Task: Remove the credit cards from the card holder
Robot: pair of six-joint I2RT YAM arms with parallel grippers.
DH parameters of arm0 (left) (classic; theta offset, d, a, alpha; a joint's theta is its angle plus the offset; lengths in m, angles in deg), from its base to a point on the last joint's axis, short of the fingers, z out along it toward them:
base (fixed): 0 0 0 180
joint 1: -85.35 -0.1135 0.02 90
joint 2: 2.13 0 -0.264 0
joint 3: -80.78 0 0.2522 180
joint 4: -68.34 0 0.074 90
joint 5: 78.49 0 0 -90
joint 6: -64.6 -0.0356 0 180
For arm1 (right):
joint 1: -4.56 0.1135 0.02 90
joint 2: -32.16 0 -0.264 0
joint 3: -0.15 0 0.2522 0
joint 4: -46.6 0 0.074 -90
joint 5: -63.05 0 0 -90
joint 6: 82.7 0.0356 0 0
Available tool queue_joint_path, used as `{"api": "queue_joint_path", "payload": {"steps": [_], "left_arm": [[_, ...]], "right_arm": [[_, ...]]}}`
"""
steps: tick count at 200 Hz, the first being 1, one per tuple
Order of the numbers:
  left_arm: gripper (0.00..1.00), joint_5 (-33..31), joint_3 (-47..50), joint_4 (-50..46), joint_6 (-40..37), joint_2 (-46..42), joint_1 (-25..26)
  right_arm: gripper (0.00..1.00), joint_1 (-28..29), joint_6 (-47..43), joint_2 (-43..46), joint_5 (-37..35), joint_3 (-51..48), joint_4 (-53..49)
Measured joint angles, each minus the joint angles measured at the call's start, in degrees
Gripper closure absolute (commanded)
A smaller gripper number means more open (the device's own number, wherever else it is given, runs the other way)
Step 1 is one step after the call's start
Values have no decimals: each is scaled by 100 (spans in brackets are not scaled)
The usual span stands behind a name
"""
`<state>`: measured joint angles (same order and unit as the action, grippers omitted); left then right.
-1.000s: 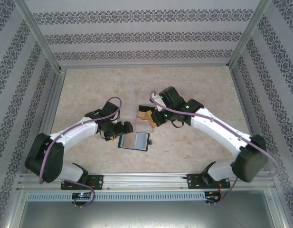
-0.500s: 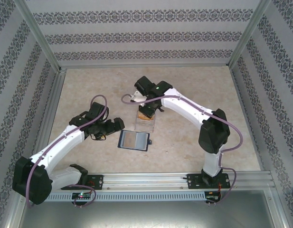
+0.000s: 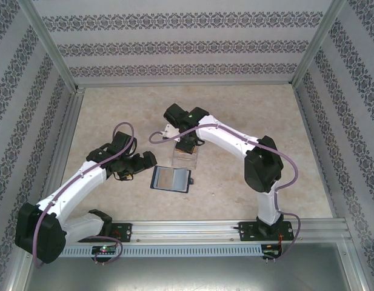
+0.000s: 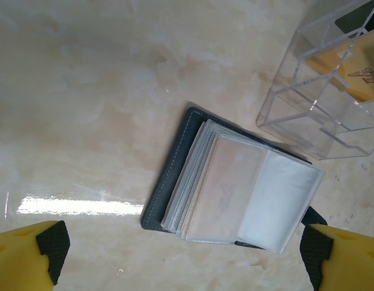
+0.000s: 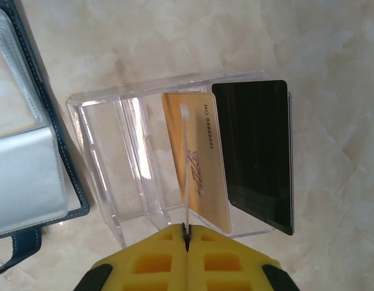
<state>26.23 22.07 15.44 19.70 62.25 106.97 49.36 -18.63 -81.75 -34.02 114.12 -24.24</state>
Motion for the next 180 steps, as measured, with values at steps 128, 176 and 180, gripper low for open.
{"api": "queue_joint_path", "payload": {"steps": [128, 176, 180], "left_arm": [[1, 24, 133, -48, 0, -109, -26], [0, 24, 144, -50, 0, -114, -72], [1, 26, 153, -52, 0, -114, -72]], "right_arm": [[100, 122, -282, -391, -264, 48, 313], [92, 122, -282, -439, -365, 48, 382], [92, 122, -282, -444, -380, 48, 387]]}}
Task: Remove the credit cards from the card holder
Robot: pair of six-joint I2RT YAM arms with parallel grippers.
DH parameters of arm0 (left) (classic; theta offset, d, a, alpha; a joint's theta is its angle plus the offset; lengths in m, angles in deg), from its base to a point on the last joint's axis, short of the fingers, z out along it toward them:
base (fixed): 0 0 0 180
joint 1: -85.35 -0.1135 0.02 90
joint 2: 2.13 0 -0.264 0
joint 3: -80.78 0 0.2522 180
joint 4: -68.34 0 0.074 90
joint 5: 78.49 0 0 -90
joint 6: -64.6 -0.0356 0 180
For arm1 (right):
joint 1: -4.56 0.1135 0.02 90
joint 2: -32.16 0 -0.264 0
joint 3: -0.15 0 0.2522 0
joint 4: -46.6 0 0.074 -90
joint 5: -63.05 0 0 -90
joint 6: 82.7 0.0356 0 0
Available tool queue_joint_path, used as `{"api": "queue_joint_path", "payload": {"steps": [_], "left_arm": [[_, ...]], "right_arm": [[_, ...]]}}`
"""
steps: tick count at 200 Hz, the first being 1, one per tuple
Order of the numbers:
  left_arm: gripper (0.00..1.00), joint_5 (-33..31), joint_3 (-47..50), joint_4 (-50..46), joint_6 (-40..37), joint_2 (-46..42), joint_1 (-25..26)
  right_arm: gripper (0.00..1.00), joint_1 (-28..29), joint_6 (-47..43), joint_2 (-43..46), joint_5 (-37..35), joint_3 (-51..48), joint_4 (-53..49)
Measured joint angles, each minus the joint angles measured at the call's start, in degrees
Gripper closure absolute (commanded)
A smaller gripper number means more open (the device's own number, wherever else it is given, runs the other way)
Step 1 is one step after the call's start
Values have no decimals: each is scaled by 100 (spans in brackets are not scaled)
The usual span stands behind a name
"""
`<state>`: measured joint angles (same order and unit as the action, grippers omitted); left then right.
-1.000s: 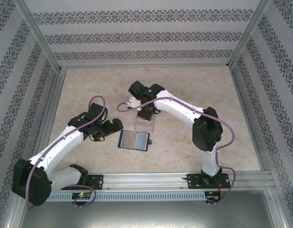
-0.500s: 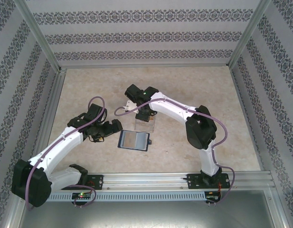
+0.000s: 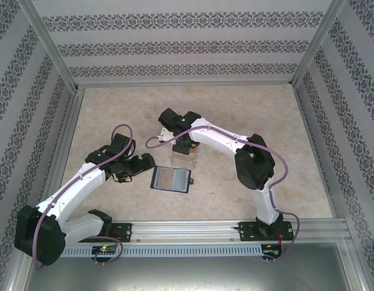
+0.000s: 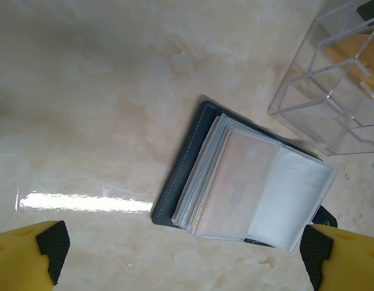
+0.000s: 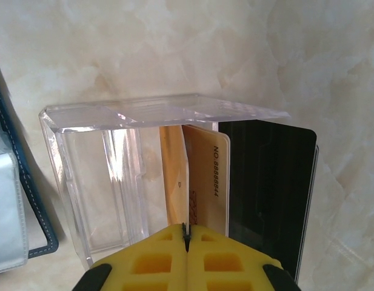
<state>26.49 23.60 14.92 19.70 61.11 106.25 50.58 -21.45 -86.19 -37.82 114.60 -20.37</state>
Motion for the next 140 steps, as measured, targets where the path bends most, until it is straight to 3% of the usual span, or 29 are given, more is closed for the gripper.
{"api": "queue_joint_path", "payload": {"steps": [56, 140], "left_arm": [[0, 66, 72, 2, 4, 0, -4], [0, 127, 81, 4, 20, 0, -42]], "right_arm": [[83, 0, 2, -9, -50, -2, 33], [82, 0, 26, -22, -92, -2, 33]]}}
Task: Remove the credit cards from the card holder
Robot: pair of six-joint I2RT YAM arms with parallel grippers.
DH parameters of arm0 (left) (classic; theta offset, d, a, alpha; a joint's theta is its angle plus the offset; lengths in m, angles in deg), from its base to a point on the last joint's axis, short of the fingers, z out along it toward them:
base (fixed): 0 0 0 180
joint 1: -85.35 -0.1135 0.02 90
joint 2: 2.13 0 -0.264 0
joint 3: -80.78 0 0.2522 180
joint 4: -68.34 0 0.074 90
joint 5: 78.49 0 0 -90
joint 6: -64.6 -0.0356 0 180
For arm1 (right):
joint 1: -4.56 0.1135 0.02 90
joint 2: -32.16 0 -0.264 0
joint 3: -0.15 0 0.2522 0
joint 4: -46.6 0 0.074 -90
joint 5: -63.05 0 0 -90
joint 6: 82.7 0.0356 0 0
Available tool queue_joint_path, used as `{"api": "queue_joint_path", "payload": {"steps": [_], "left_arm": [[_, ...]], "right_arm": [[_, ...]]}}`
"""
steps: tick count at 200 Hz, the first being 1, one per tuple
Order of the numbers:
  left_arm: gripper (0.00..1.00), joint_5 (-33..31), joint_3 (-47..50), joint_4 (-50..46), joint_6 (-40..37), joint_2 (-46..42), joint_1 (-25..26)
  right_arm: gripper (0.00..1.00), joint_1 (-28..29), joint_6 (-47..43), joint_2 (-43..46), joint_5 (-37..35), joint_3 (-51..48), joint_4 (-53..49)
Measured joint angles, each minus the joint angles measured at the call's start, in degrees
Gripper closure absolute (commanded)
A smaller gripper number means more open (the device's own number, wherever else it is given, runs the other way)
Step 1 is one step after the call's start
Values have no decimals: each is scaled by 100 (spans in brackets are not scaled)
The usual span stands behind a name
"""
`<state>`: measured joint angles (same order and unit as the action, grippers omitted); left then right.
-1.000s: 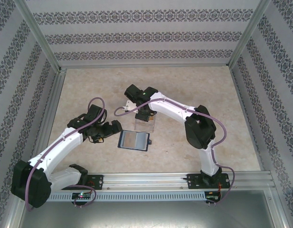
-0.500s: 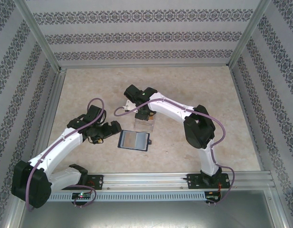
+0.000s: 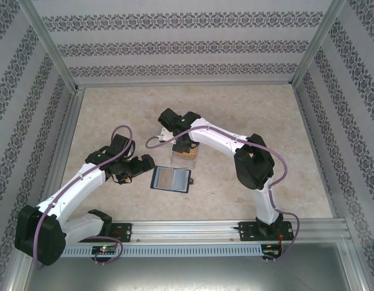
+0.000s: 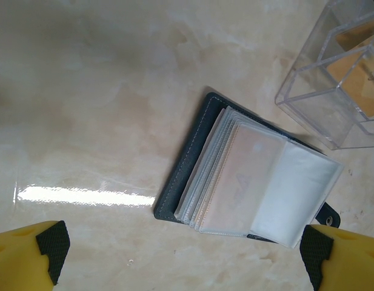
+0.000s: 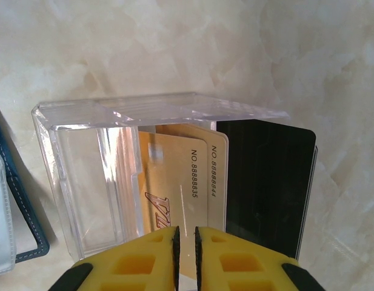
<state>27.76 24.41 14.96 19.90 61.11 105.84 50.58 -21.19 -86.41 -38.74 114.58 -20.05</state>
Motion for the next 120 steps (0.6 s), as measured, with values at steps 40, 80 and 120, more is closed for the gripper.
{"api": "queue_joint_path", "payload": {"steps": [40, 80, 120], "left_arm": [[0, 7, 31, 9, 2, 0, 0], [0, 48, 85, 15, 4, 0, 0], [8, 197, 94, 68, 0, 0, 0]], "right_arm": [[81, -4, 136, 2, 7, -7, 2], [79, -116, 509, 133, 243, -179, 94], [84, -389, 1349, 717, 776, -560, 352]]}}
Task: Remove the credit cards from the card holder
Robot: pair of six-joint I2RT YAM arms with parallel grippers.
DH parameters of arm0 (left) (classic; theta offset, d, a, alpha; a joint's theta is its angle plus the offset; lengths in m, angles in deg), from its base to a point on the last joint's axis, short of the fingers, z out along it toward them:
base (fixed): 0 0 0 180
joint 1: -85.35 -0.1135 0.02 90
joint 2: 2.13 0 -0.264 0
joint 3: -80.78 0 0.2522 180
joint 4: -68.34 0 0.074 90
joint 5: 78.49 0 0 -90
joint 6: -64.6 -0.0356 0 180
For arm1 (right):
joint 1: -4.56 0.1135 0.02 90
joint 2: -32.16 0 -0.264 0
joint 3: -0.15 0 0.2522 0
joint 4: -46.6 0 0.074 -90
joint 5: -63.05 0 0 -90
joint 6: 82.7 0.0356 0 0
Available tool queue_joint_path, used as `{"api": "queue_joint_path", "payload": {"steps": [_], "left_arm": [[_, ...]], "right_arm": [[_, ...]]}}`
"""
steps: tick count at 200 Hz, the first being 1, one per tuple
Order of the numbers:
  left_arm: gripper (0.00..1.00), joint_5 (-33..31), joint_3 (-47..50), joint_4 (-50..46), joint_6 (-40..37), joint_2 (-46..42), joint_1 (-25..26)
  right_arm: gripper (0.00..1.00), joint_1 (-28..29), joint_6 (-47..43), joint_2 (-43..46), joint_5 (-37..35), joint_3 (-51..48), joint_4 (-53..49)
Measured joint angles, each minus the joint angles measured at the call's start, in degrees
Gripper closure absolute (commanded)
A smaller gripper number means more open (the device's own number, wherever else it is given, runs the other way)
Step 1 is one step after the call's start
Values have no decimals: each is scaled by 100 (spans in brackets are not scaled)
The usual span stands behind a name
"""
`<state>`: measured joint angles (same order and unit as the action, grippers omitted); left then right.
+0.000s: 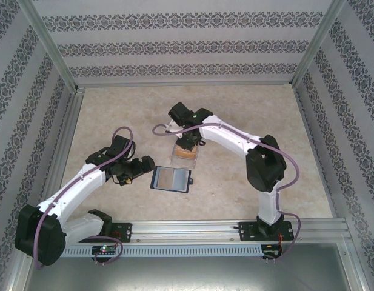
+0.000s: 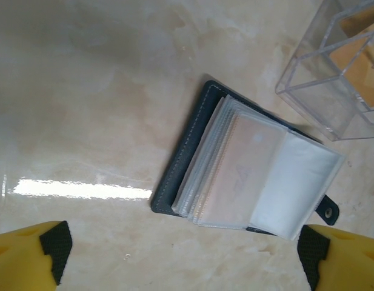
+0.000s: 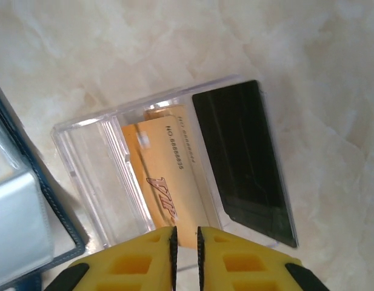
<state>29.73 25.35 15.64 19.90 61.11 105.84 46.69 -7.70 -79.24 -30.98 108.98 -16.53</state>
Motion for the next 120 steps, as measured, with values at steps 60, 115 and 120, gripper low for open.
{"api": "queue_joint_path", "payload": {"steps": [60, 115, 120], "left_arm": [[34, 455, 81, 431, -15, 350, 0], [43, 1051, 94, 1038, -22, 981, 0], [43, 1102, 94, 1086, -24, 1034, 0]], "right_arm": [[84, -87, 2297, 1484, 1071, -1722, 1233], [88, 387, 4144, 1862, 1423, -3158, 2376], [88, 457, 4247, 1862, 1425, -3250, 2459]]}}
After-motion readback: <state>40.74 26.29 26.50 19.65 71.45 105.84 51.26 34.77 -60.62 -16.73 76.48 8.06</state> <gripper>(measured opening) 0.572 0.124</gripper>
